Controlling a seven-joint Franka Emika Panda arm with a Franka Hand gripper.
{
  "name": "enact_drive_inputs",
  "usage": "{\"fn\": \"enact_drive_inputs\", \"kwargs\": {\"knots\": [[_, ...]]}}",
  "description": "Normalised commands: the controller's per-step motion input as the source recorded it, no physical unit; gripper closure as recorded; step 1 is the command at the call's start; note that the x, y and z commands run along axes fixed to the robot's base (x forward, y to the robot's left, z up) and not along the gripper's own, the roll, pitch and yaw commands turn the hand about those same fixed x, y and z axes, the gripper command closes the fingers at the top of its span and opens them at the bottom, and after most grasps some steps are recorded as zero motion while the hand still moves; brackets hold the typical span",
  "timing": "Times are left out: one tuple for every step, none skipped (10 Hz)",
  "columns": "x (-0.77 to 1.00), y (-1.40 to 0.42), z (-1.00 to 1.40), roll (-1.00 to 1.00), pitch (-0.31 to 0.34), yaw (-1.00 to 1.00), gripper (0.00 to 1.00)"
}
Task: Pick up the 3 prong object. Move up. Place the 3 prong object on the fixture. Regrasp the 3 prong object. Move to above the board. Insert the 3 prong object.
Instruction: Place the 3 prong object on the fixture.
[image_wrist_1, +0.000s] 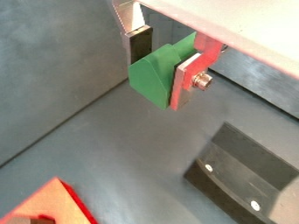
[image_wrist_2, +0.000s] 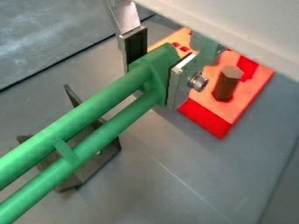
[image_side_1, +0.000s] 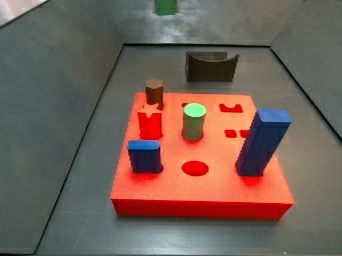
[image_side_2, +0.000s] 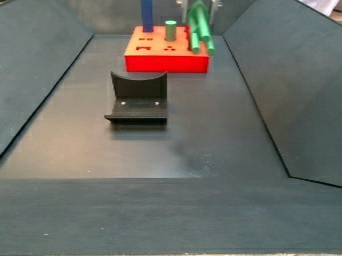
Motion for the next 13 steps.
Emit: {"fn": "enact_drive_inputs", "kwargs": {"knots": [[1.00,-0.10,-0.04,-0.05,0.074,0.02,1.00],[1.00,-0.09,-0.03,-0.05,0.086,0.02,1.00],[1.00,0.14,0.03,-1.00,0.073,0.05,1.00],[1.00,0.18,0.04,-1.00,0.079,0.04,1.00],[1.00,0.16,0.03,-1.00,0.086,0.02,1.00],[1.00,0.12,0.01,-1.00,0.098,0.02,1.00],[1.00,0.11,0.01,-1.00,0.103,0.01,1.00],[1.00,0.09,0.00,-1.00,0.113,0.00,1.00],[0.93,0.07,-0.01,-1.00,0.119,-0.01,1.00],[0.82,0.05,-0.02,-1.00,0.125,-0.03,1.00],[0.74,0.05,-0.02,-1.00,0.130,-0.04,1.00],[0.62,0.05,-0.02,-1.00,0.139,-0.05,1.00],[0.57,0.04,-0.02,-1.00,0.143,-0.06,1.00]]}}
